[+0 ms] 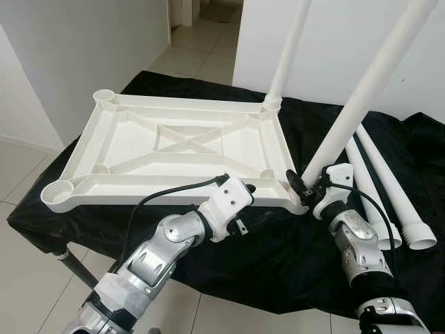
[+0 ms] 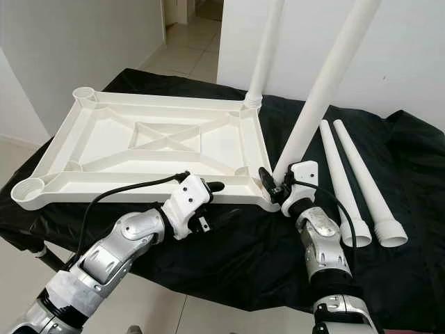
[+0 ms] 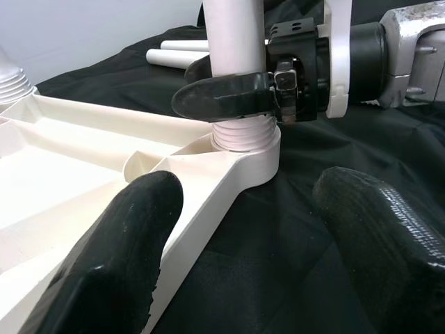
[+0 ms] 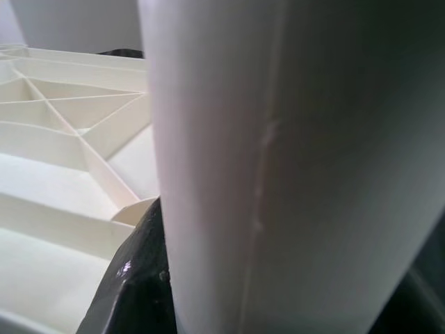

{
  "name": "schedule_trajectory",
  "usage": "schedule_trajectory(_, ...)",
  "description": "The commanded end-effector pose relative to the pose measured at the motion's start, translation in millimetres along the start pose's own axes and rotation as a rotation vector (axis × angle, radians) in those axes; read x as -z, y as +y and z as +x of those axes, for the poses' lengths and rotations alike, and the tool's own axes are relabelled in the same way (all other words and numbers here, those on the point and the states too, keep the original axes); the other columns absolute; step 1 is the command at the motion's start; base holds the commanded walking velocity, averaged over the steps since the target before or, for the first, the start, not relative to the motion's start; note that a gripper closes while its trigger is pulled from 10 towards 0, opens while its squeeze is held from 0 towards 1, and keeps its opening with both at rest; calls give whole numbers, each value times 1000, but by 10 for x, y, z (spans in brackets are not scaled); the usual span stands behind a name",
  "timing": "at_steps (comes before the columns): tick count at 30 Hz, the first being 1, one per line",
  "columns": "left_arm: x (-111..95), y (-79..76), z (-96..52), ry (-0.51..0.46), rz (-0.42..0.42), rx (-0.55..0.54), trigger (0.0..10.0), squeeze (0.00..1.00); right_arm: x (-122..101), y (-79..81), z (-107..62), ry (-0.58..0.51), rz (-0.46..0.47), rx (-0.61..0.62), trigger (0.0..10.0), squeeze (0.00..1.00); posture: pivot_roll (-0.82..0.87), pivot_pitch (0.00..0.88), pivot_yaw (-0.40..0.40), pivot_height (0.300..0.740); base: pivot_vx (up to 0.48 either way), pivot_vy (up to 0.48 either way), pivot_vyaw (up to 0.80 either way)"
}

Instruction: Building children table

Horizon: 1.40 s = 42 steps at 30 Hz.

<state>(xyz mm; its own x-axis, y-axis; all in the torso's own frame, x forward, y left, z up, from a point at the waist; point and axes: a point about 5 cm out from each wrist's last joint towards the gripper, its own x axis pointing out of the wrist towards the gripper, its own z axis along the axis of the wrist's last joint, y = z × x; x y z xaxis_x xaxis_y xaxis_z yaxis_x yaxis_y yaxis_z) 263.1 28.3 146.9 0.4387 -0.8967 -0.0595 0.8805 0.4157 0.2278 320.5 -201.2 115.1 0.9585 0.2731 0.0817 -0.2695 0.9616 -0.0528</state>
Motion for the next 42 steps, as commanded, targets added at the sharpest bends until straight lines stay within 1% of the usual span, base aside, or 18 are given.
schedule_trajectory(1,15,-39,5,14,2,84,10000,0,70,-21,-32,41,-14,39,10000,0,-26,0,-64,740,0,0,0)
schedule_trajectory(2,15,-39,5,14,2,84,10000,0,70,-21,-32,41,-14,39,10000,0,-26,0,-64,740,0,0,0)
schedule_trajectory(3,22,-44,6,15,-2,85,10000,0,36,45,-26,22,-14,94,10000,0,-35,0,-62,740,0,0,0)
schedule_trajectory(5,23,-44,7,15,-2,86,10000,0,23,72,-25,14,-13,112,10000,0,-35,0,-62,740,0,0,0)
schedule_trajectory(6,22,-44,9,15,-2,86,10000,0,14,112,-21,12,-4,152,10000,0,-37,0,-61,740,0,0,0)
schedule_trajectory(8,22,-44,9,15,-2,86,10000,0,14,112,-21,12,-4,152,10000,0,-37,0,-61,740,0,0,0)
schedule_trajectory(10,15,-43,18,13,0,86,10000,0,-1,183,-15,11,16,250,10000,0,-37,0,-67,740,0,0,0)
schedule_trajectory(11,15,-43,18,13,0,86,10000,0,-1,183,-15,11,16,250,10000,0,-37,0,-67,740,0,0,0)
schedule_trajectory(15,12,-32,14,11,-2,74,10000,0,-68,295,-25,-10,88,449,10000,0,-30,0,-74,740,0,0,0)
schedule_trajectory(18,12,-30,12,10,-3,71,10000,0,-80,322,-21,-14,104,472,10000,0,-28,0,-72,740,0,0,0)
schedule_trajectory(19,10,-31,14,9,-4,70,10000,0,-97,361,-4,-21,107,478,10000,0,-26,0,-70,740,0,0,0)
schedule_trajectory(23,1,-22,22,8,0,70,10000,0,-142,427,38,-43,107,456,10000,0,-25,0,-62,740,0,0,0)
schedule_trajectory(24,-9,-1,25,7,6,69,10000,0,-160,428,43,-55,104,440,10000,1000,-24,0,-57,740,0,0,0)
schedule_trajectory(29,-17,20,26,7,11,66,10000,0,-169,408,30,-63,110,439,10000,1000,-24,0,-57,740,0,0,0)
schedule_trajectory(35,-31,88,31,10,20,55,10000,0,-159,335,-75,-79,91,437,10000,1000,-30,0,-42,740,0,0,0)
schedule_trajectory(37,-31,88,31,10,20,55,10000,0,-159,335,-75,-79,91,437,10000,1000,-30,0,-42,740,0,0,0)
schedule_trajectory(38,-24,115,24,17,21,50,10000,0,-151,330,-112,-79,85,437,10000,0,-33,0,-42,740,0,0,0)
schedule_trajectory(42,-4,156,14,35,2,37,10000,0,-142,336,-153,-76,84,439,10000,0,-37,0,-41,740,0,0,0)
